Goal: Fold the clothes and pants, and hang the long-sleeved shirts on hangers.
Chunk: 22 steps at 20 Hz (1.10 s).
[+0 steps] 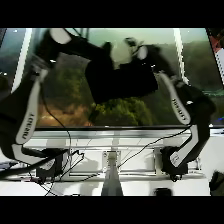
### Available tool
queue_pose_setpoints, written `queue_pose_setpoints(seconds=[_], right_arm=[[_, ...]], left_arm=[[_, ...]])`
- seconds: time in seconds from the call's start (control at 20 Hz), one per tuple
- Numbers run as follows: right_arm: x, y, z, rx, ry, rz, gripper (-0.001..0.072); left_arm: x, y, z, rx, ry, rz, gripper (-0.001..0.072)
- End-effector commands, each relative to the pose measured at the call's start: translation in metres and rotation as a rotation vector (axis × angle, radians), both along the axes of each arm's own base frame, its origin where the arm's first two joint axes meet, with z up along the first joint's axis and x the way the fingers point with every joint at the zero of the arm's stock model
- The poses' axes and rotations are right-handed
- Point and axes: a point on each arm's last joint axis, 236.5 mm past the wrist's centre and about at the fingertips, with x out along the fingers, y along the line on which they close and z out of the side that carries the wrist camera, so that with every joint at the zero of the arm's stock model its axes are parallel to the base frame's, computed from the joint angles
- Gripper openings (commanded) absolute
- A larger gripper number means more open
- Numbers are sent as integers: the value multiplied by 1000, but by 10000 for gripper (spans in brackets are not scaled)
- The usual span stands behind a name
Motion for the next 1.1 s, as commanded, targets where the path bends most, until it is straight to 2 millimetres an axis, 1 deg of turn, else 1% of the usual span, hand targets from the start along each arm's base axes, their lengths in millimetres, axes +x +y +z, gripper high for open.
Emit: queue_pose_setpoints(seconds=[0.0,0.05,0.1,0.15,0.2,0.25,0.3,0.35,0.4,0.45,0.5,0.55,0.6,0.7,0.75,0.85,0.9,0.95,1.0,1.05], right_arm=[[3,-143,23,-67,45,-229,24],[1,-171,28,-65,54,-283,24],[-5,-197,30,-62,71,-334,25],[-10,-217,29,-61,88,-374,55],[-16,-237,28,-59,109,-412,204],[-20,-252,26,-54,120,-444,457],[-23,-263,26,-49,123,-468,695],[-25,-270,25,-48,128,-476,702],[-25,-273,24,-49,124,-470,702],[-25,-270,22,-41,122,-437,702],[-25,-260,19,-10,125,-392,701],[-24,-241,14,63,132,-345,692],[-23,-216,9,164,151,-290,686],[-32,-161,5,368,212,-131,685],[-37,-141,0,427,249,-83,685],[-39,-112,-19,449,295,-37,686],[-40,-96,-27,455,313,-15,686],[-43,-73,-35,472,337,16,657],[-48,-52,-42,482,361,47,557],[-53,-30,-50,472,376,85,525]], left_arm=[[12,-102,6,-271,-34,117,9],[12,-125,-6,-285,-70,148,10],[11,-143,-19,-292,-89,172,71],[6,-158,-35,-288,-93,178,405],[0,-168,-50,-276,-80,172,708],[-6,-172,-63,-255,-62,152,701],[-11,-173,-71,-234,-52,131,701],[-9,-168,-74,-206,-66,116,701],[-2,-159,-75,-181,-87,112,701],[6,-148,-76,-152,-107,109,701],[13,-135,-76,-124,-119,106,701],[21,-121,-76,-101,-115,106,701],[26,-108,-76,-88,-98,107,700],[36,-80,-75,-66,-59,113,699],[42,-67,-74,-58,-44,120,698],[50,-44,-71,-48,-22,134,693],[53,-36,-69,-45,-15,138,693],[54,-30,-68,-42,-9,140,693],[55,-26,-68,-39,-5,142,693],[56,-23,-67,-38,-4,144,693]])
